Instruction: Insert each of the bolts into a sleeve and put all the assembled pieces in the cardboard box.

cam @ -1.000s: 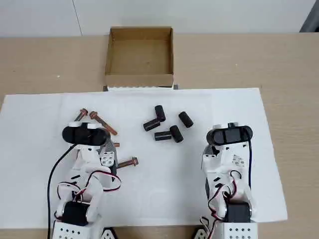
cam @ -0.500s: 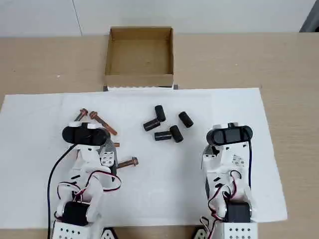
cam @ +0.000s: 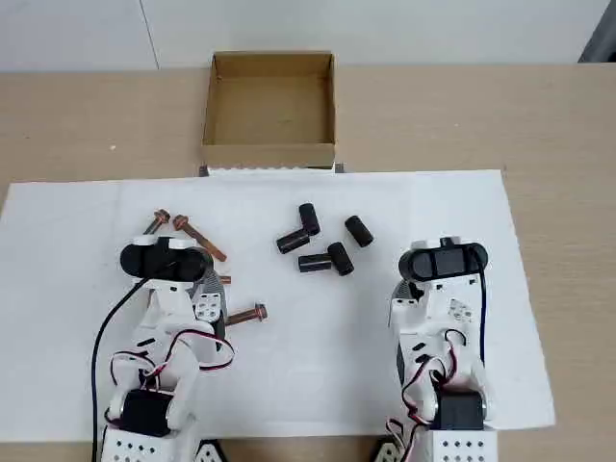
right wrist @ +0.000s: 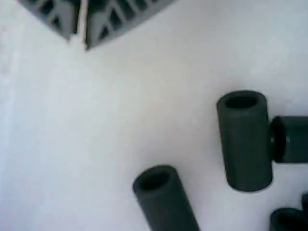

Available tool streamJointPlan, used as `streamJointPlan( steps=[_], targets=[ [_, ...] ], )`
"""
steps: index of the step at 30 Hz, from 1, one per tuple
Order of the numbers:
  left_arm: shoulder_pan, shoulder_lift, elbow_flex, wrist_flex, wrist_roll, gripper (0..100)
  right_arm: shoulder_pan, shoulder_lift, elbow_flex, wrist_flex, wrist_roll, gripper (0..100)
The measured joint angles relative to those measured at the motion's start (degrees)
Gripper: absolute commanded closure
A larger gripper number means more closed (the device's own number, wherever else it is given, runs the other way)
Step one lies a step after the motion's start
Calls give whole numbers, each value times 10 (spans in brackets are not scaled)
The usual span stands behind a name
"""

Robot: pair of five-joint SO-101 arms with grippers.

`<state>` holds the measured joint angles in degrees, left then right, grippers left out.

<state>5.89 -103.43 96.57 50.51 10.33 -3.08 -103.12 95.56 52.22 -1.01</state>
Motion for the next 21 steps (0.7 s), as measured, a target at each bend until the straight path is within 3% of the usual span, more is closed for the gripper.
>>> streamJointPlan(
  steps=[12,21],
  targets=[
    [4,0,-36,59,-2,989,0,0,0,0,0,995],
    [4,27,-144,154,-64,989,0,0,0,0,0,995]
  ],
)
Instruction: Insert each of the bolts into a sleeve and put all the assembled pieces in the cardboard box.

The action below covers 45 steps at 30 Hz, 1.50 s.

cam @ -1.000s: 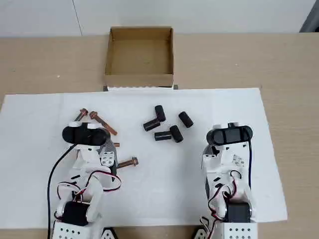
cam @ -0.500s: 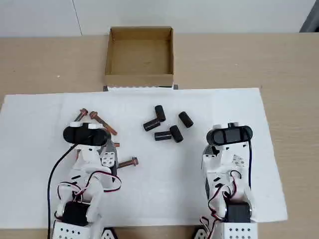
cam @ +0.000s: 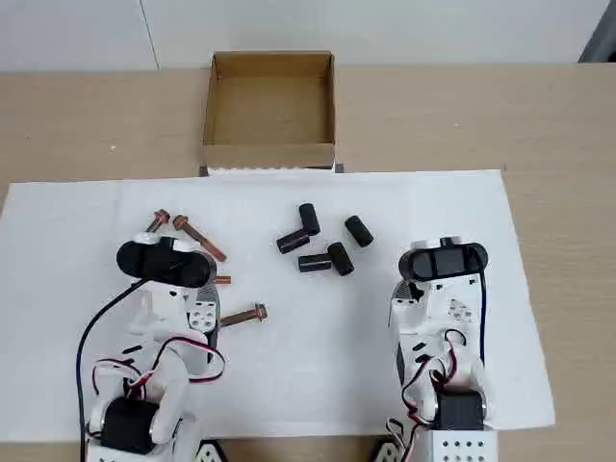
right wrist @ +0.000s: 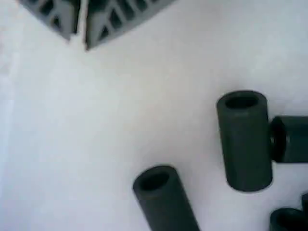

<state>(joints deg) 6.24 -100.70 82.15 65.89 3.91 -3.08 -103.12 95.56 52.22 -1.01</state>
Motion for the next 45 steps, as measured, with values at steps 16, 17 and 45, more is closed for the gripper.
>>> streamJointPlan(
  steps=[16,17,45],
  targets=[
    [-21,433,-326,4,-3,989,0,0,0,0,0,995],
    [-21,458,-339,4,-4,989,0,0,0,0,0,995],
    [-23,600,-404,8,-4,989,-65,55,-145,25,-18,995]
  ],
)
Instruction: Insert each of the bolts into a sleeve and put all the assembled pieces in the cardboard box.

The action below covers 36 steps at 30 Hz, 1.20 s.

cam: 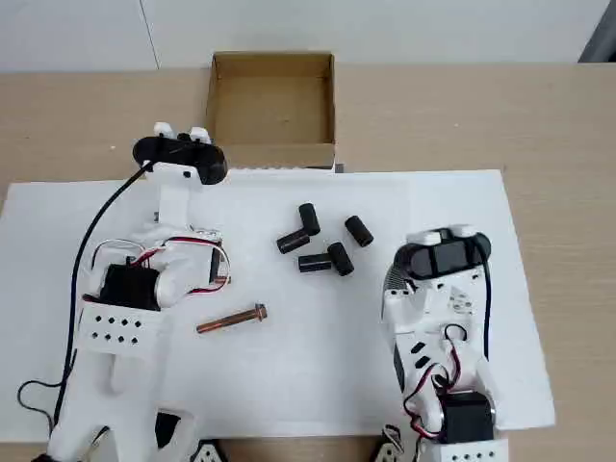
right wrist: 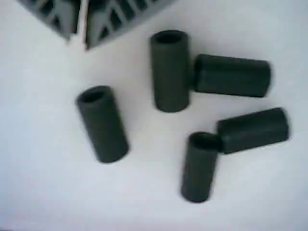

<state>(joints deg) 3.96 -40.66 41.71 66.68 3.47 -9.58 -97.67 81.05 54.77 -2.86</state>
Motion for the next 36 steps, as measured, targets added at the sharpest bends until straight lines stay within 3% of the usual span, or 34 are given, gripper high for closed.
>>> streamJointPlan(
  steps=[9,17,23,32,36],
  targets=[
    [-2,2,0,0,1,987,-19,346,-269,17,-2,995],
    [-66,3,17,-3,1,829,-20,693,-579,143,-2,995],
    [-106,13,17,-3,1,823,-24,906,-783,225,2,995],
    [-107,143,11,-3,-18,823,-62,1076,-936,293,171,993],
    [-109,201,-20,-4,-21,823,-62,1110,-955,294,212,926]
  ],
)
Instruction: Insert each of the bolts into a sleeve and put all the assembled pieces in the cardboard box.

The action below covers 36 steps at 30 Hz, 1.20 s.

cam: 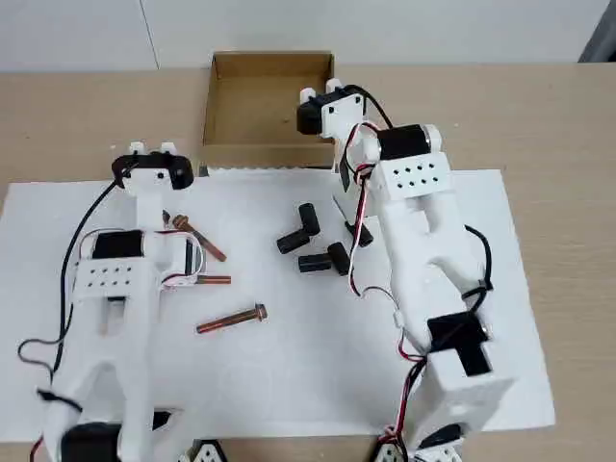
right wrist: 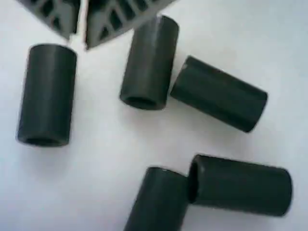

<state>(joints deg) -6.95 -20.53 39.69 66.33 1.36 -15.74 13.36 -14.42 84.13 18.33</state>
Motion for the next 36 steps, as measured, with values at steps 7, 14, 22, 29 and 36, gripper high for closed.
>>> streamJointPlan(
  steps=[7,14,22,29,36],
  targets=[
    [0,47,-25,-2,-2,823,-1,43,-2,0,40,852],
    [0,50,-26,-2,-3,823,0,82,-2,0,69,852],
    [0,50,-26,-2,-3,823,1,122,-2,-28,77,853],
    [0,50,-26,-2,-3,823,2,171,-6,-51,78,858],
    [0,50,-26,-4,-3,823,6,188,-22,-53,83,991]
  ],
)
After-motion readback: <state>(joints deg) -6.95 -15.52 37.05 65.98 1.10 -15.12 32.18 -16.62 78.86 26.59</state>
